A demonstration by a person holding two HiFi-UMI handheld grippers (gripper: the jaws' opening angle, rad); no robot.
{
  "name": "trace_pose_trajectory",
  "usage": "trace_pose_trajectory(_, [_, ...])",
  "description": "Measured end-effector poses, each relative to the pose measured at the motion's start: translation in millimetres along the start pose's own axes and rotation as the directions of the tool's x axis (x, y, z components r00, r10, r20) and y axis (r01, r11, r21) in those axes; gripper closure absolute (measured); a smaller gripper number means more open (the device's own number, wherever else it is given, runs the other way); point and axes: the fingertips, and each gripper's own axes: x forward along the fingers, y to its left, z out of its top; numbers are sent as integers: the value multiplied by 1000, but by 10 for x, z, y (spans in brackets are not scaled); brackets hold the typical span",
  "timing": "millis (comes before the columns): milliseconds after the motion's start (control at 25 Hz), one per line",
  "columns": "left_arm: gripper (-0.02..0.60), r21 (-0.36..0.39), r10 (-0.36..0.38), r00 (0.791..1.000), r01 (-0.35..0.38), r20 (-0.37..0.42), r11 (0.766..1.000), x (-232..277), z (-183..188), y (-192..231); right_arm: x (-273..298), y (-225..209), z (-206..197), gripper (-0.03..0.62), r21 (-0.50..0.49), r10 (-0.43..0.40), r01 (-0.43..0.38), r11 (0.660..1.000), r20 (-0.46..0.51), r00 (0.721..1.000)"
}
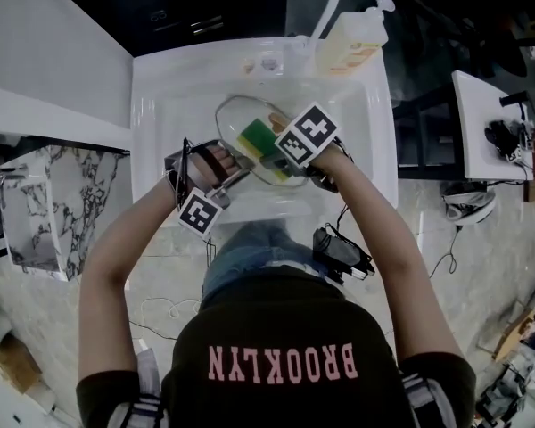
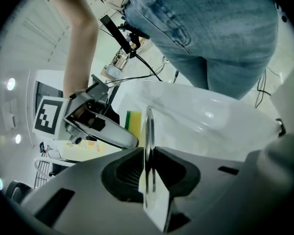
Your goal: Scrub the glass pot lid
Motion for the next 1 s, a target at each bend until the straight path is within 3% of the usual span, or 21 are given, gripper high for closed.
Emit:
trace_pose_trajectory(120, [520, -56, -40, 999, 42, 33, 998, 11, 86, -86, 33, -216, -86, 301, 1, -65, 65, 998, -48, 997])
trace_pose_trajectory(240, [520, -89, -62, 997, 66, 48, 994, 18, 129, -171, 77, -348, -137, 301, 11, -75, 76, 997, -63, 995])
trace_pose_trajectory(400, [520, 58, 79, 996, -76, -44, 995, 11, -36, 53, 44, -337, -99, 301, -12, -88, 87, 996, -58, 994])
trace_pose_trajectory(560, [520, 75, 112, 992, -108, -54, 991, 0, -23, 76, -127, -124, 45, 301, -44, -4, 5, 999, 32, 999])
trace_pose_trajectory(720, [520, 78, 112, 991, -106, -68, 991, -1, -31, 56, -276, 49, 247, 301, -148, 75, -58, 987, 112, 991])
trace_pose_trajectory(880, [520, 84, 121, 990, -115, -69, 990, -9, -36, 92, -254, 141, 506, 301, -254, 93, -66, 965, 95, 991])
trace_pose_trajectory(1000, [520, -9, 39, 999, -39, -16, 999, 5, 67, -48, -155, 227, 665, 301, -317, 110, -85, 945, 64, 992])
